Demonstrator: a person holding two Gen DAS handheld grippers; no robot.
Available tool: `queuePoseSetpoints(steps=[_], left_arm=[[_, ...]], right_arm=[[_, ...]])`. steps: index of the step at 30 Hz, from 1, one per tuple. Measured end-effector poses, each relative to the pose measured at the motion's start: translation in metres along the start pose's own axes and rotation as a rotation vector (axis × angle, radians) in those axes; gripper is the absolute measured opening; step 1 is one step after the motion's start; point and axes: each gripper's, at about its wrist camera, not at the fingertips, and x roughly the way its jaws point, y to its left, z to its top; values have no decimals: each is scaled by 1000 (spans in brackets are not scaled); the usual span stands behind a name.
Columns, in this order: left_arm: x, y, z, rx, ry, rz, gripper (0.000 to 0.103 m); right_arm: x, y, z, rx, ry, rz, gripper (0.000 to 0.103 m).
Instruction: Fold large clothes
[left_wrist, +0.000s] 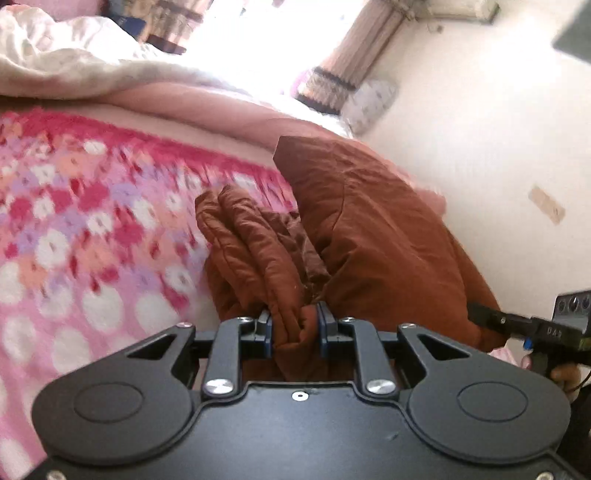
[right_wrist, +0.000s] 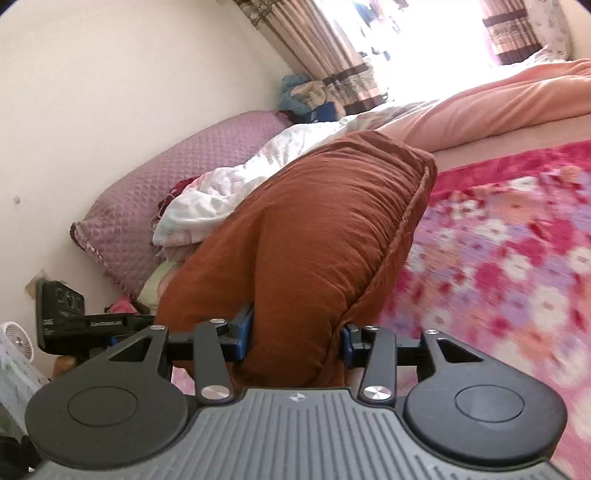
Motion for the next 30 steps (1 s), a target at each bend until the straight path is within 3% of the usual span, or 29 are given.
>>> queuePoseSetpoints(steps=[3,5,8,10,14,22,25,30], left_arm=[[30,1,-24,-12,97,48,20],[50,15,-38,-87,137,72,27],[48,32,-46,-199,120,34,35],[46,25,-45,-145,114,76,45],[40,12,-38,-26,103,156,54],[14,-7,-28,80,50,233,53],[2,-20,-18,139,1,273,59],[-4,-37,4,185,-92,284,65]], right_arm=[[-15,-15,-18,34,40,-23,51],[-6,-33,-33,76,91,-52,51],[8,-54,-51,156,123,-51,56],[2,-62,-54,197,100,-7,61],[-1,-67,-50,209,107,22,68],[-12,-65,-42,161,157,-5,72],[-21,-51,-32,97,169,-43,75],[-39,-27,-8,-2,88,-69,75]])
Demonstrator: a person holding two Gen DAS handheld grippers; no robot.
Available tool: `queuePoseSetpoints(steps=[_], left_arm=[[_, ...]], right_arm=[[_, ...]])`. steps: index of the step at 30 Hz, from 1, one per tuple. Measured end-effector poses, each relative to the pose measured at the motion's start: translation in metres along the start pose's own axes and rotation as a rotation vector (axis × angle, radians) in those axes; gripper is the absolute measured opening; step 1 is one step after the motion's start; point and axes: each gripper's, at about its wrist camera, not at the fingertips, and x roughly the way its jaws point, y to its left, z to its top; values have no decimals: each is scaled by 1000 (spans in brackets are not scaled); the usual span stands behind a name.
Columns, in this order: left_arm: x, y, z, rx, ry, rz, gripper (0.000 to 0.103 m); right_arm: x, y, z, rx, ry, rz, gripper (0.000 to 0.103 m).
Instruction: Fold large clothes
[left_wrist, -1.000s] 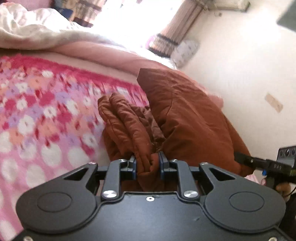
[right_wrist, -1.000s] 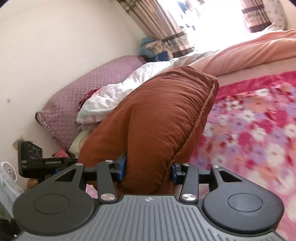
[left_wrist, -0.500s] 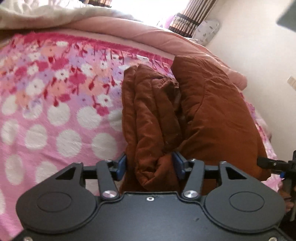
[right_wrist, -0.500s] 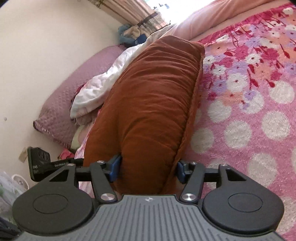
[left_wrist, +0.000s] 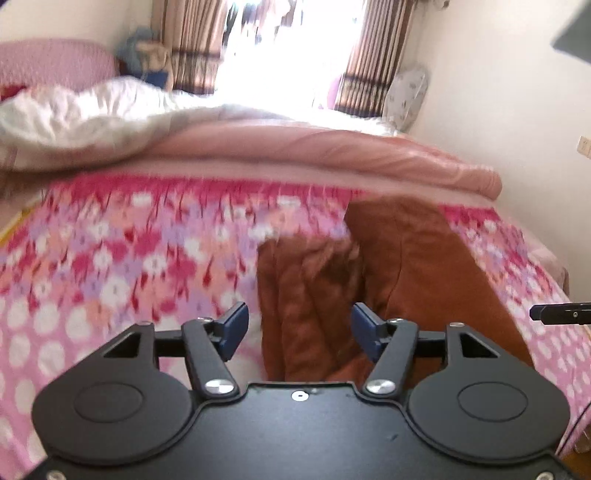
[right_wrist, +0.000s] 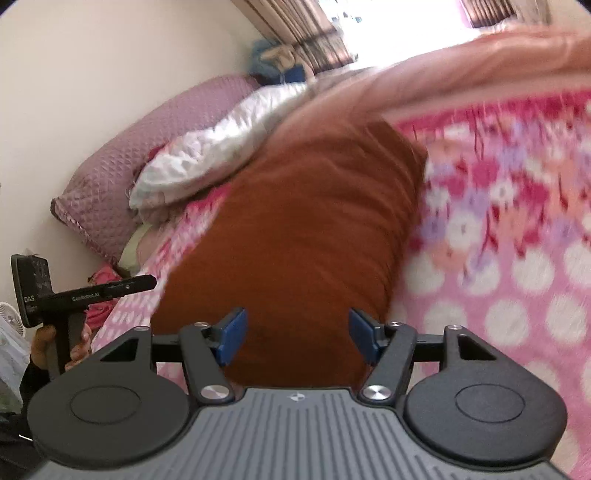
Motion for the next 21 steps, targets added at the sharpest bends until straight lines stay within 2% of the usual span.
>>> queuePoseSetpoints(steps=[2,4,6,7,11,14,18,21], left_arm=[[10,-7,10,13,-5,7,68],[31,-14,19,20,10,-18,69],[57,-19,25,16,40,-4,69],[73,-20,28,12,68,1,69],[127,-15,22,3,199,39,68],[150,-5,7,-9,265,55,69],[170,18,-9,-95,312,3,73],[171,19,-11,-102,305,12,79]], right_arm=[[3,7,9,-32,-37,-23,74],[18,12,17,-46,-26,-74,68],[40,15,22,-51,5,-101,48],[50,15,24,-52,15,-112,46],[80,17,30,-52,16,-151,46],[98,19,31,-78,70,-185,45],[121,13,22,-88,110,-190,45],[121,18,18,-90,94,-207,45]])
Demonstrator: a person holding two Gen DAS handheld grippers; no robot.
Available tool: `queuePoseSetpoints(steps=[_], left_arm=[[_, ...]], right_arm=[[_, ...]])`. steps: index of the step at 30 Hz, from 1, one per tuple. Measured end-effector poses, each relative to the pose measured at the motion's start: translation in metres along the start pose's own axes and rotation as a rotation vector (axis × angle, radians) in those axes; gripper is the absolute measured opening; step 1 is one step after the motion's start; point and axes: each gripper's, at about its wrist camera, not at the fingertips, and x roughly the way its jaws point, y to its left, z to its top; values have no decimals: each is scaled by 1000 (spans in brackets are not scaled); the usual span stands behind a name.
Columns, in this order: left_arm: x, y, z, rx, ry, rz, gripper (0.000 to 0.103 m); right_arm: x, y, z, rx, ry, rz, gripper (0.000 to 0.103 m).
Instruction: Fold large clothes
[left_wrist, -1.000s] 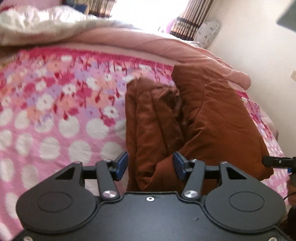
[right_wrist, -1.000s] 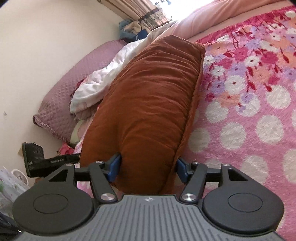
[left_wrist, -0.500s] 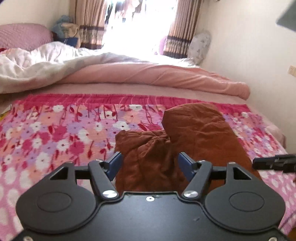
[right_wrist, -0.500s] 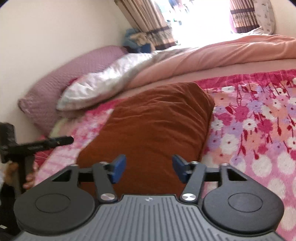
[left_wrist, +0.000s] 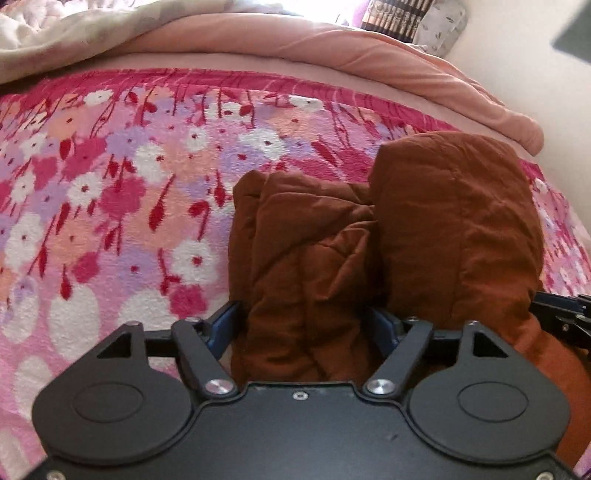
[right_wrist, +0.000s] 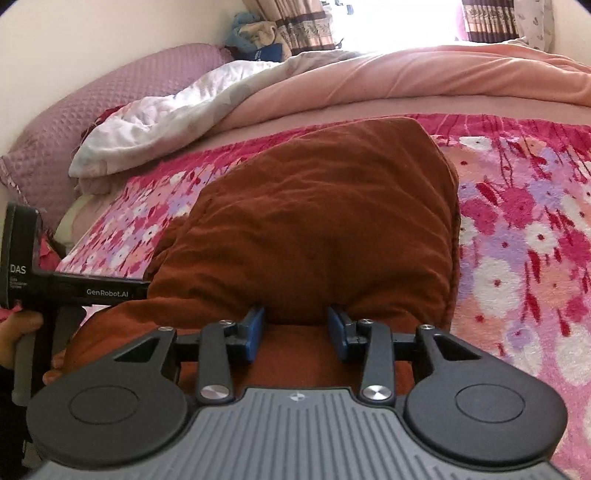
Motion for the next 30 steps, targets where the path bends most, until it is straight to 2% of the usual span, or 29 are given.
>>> queuePoseSetpoints(steps=[4,6,10,12,14,16,18,21,23,26,30], left_arm=[[-20,1,-2,-39,-41,-8,79],[-45,2,-3,-57,-85,-11,75],[-110,-9,-20,-5,-253,12,76],[-136,-18,-37,23,-308,-3,76],[-148,-27,-57,45,-312,-14,76],[-146,-33,-75,60,-301,-7,77],[-129,-38,-87,76,-258,56,79],[-101,-34,-97,55,-212,44,80],[-88,-34,-103,62,-230,66,86],[-83,-35,-109,26,-254,78,88],[-92,-29,-107,-5,-289,66,88]], right_arm=[[-4,6,-3,-12,-36,-26,45],[-18,8,-3,-11,-90,-23,47],[-65,16,-4,12,-179,-5,49],[-85,24,-12,6,-191,-1,57],[-97,36,-21,-24,-194,-32,67],[-102,46,-34,-49,-196,-74,67],[-96,49,-44,-54,-151,-114,63],[-76,54,-60,-99,-111,-168,60],[-65,54,-68,-114,-100,-189,60],[-51,51,-77,-116,-111,-204,60],[-56,54,-80,-109,-131,-216,61]])
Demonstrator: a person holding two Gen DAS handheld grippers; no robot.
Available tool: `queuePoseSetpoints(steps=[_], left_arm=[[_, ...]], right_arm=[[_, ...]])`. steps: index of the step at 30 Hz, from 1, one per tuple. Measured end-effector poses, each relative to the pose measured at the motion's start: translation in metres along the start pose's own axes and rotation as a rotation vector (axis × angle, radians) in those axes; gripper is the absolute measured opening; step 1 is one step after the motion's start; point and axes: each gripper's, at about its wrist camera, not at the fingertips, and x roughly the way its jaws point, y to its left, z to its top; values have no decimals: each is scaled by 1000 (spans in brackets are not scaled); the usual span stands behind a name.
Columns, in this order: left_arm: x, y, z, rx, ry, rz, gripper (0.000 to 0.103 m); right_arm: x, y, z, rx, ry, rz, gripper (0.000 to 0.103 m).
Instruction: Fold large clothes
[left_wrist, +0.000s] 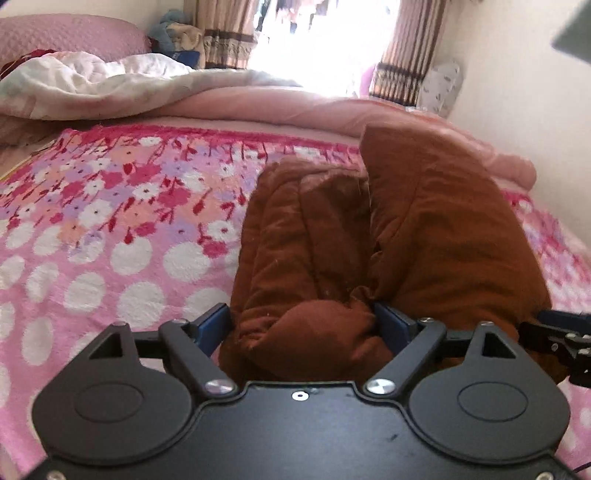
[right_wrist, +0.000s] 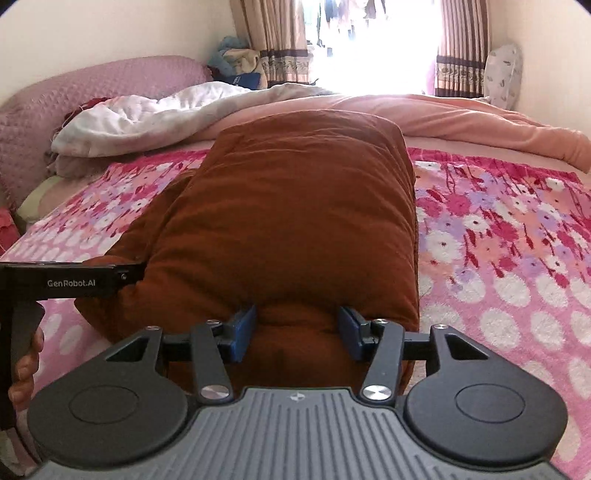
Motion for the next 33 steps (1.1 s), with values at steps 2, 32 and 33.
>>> queuePoseSetpoints(steps=[2,32,33], left_arm=[[-17,3,1,-29,-39,5,88],[-238,-48,-100,125,-267,112,86],[-241,-48,-102,132,-274,106,86]], right_arm=[[-6,1,0,-4,-35,-2,63],[-191,55,-81,153,-262,-92,103],[-195,59,-84,141,-271,-107,103]])
